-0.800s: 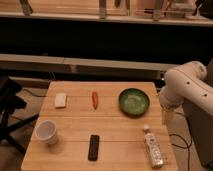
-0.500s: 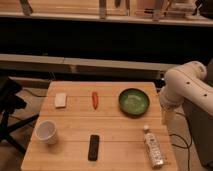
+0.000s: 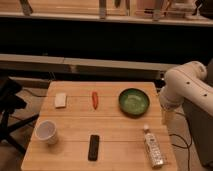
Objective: Pick up the ceramic bowl
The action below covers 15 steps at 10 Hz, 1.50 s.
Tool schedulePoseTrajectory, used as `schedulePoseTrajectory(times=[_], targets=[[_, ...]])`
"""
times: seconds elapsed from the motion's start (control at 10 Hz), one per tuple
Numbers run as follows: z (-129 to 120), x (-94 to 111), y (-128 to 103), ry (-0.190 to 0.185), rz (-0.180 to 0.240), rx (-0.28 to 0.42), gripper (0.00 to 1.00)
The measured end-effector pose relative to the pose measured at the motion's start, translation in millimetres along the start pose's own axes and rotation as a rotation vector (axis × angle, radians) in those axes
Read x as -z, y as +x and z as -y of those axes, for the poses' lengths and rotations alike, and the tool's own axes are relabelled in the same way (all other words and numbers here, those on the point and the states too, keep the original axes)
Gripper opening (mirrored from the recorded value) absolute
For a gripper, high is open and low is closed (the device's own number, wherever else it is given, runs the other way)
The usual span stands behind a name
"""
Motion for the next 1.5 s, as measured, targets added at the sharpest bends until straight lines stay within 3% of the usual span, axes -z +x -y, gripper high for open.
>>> schedulePoseTrajectory(times=[0.7, 1.0, 1.5], targets=[[1, 0, 0, 0.001, 0.0, 0.004, 0.8], [21, 1, -20, 0.02, -0.001, 0.109, 0.8], [26, 1, -22, 0.028, -0.003, 0.143, 0.8]])
